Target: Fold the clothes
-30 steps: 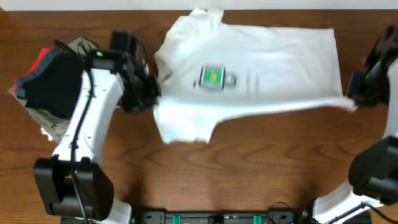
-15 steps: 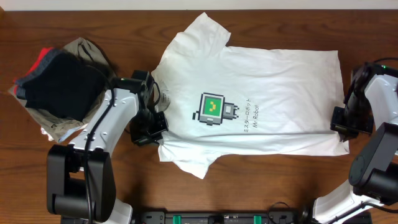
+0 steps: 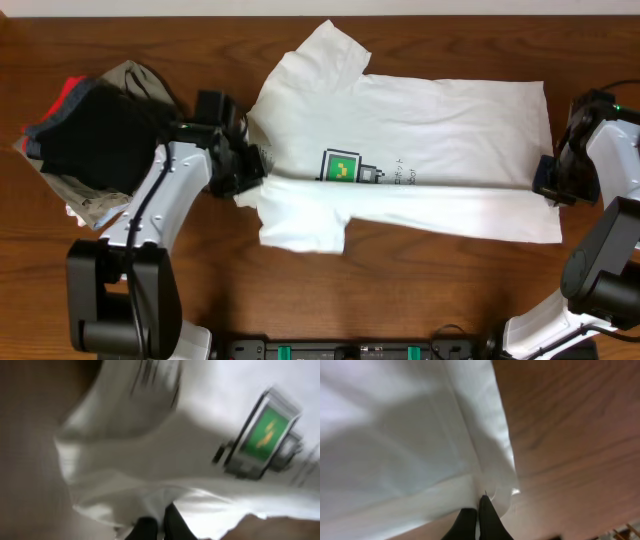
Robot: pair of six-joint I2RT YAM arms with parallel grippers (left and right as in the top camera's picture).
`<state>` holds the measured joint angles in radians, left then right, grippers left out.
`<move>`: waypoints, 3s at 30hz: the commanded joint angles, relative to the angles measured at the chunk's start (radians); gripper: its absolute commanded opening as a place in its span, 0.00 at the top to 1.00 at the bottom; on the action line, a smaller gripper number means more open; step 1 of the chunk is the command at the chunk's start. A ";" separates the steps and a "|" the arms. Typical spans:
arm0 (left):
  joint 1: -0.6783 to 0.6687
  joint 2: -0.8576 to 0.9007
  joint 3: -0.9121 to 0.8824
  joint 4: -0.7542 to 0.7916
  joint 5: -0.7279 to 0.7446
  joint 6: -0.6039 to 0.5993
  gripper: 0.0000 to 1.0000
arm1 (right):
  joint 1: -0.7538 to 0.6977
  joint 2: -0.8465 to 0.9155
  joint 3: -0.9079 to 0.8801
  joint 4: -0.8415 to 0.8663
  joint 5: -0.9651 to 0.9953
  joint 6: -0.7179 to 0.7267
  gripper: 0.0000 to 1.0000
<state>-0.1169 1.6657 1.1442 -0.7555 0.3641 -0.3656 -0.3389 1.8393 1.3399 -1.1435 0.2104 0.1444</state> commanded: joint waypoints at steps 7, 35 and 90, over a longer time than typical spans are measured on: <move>-0.005 -0.022 0.021 0.163 -0.005 -0.014 0.94 | -0.010 -0.005 0.000 0.064 0.010 0.048 0.99; -0.053 -0.018 -0.034 0.333 -0.089 -0.013 0.94 | -0.047 -0.005 0.000 0.198 -0.001 0.087 0.99; -0.053 0.135 -0.043 0.110 0.109 -0.013 0.45 | -0.046 -0.004 -0.238 0.391 -0.114 0.061 0.74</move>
<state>-0.1722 1.7954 1.1168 -0.6464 0.4690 -0.3847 -0.3786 1.8393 1.1492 -0.7738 0.1043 0.2161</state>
